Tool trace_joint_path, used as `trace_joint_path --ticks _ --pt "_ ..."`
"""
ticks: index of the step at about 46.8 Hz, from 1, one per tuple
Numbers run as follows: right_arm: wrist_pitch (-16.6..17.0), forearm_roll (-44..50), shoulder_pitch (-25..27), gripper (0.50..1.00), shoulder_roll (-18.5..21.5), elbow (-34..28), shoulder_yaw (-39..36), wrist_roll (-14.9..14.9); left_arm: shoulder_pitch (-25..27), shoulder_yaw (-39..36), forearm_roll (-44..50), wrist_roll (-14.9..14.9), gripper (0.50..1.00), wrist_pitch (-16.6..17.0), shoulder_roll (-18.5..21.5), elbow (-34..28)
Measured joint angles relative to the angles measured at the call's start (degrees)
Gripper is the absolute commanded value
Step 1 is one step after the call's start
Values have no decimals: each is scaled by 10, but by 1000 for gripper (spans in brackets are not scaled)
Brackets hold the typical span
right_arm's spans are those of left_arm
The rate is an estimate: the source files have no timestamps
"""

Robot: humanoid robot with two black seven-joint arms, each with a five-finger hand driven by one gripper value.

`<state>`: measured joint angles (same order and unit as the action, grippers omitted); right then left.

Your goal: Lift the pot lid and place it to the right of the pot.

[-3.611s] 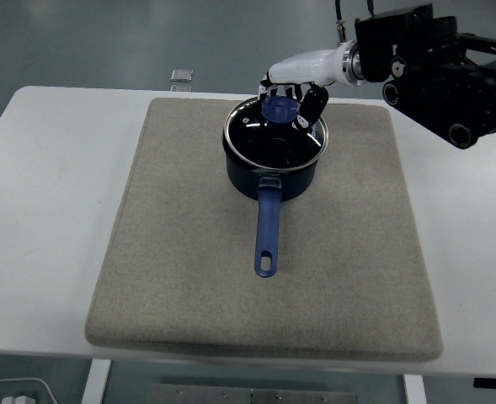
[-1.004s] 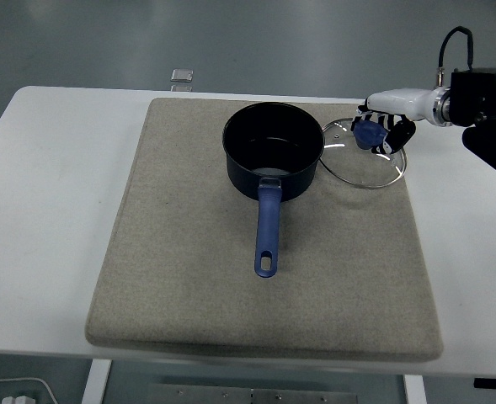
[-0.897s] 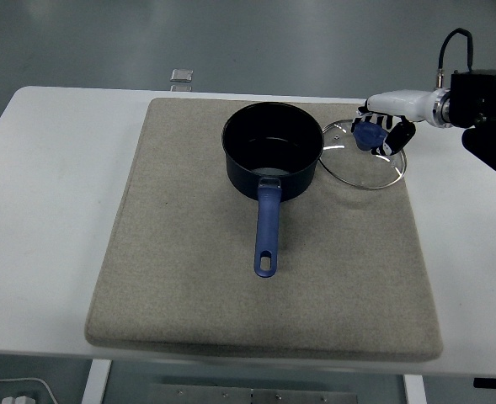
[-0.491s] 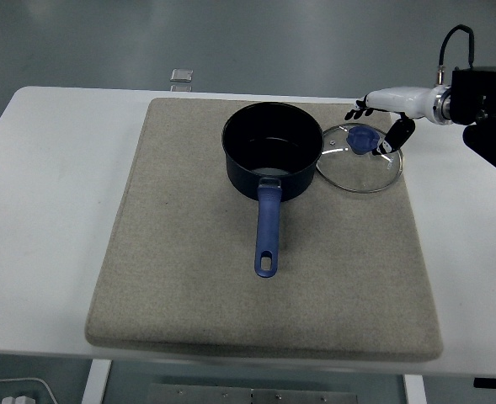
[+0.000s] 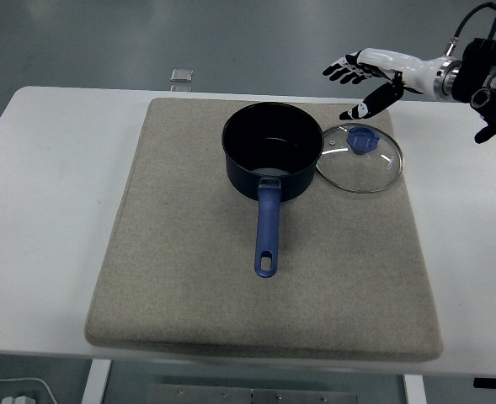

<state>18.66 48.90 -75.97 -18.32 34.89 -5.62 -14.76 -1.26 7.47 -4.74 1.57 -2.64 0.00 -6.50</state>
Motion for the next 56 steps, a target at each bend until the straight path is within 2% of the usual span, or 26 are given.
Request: trace_joint_path --ticks 10,24,29,34,45,47,50,56 --pt "9 -176 5 876 4 0 -13 2 0 0 0 0 1000 0 0 0" --pt "-2 -417 17 876 19 -16 -15 9 0 0 0 0 1000 0 0 0" --pt "-3 -480 23 876 29 -31 -15 28 0 0 0 0 1000 0 0 0" --pt "-2 -531 35 876 32 -41 -15 42 0 0 0 0 1000 0 0 0" --pt "21 -616 48 879 33 -45 -16 46 0 0 0 0 1000 -1 0 0" --pt "24 -627 48 879 33 -45 -16 46 0 0 0 0 1000 -1 0 0" --pt "25 -633 49 911 35 -45 -16 46 0 0 0 0 1000 -1 0 0" --pt "19 -635 58 913 38 -45 -16 44 -1 0 0 0 1000 0 0 0"
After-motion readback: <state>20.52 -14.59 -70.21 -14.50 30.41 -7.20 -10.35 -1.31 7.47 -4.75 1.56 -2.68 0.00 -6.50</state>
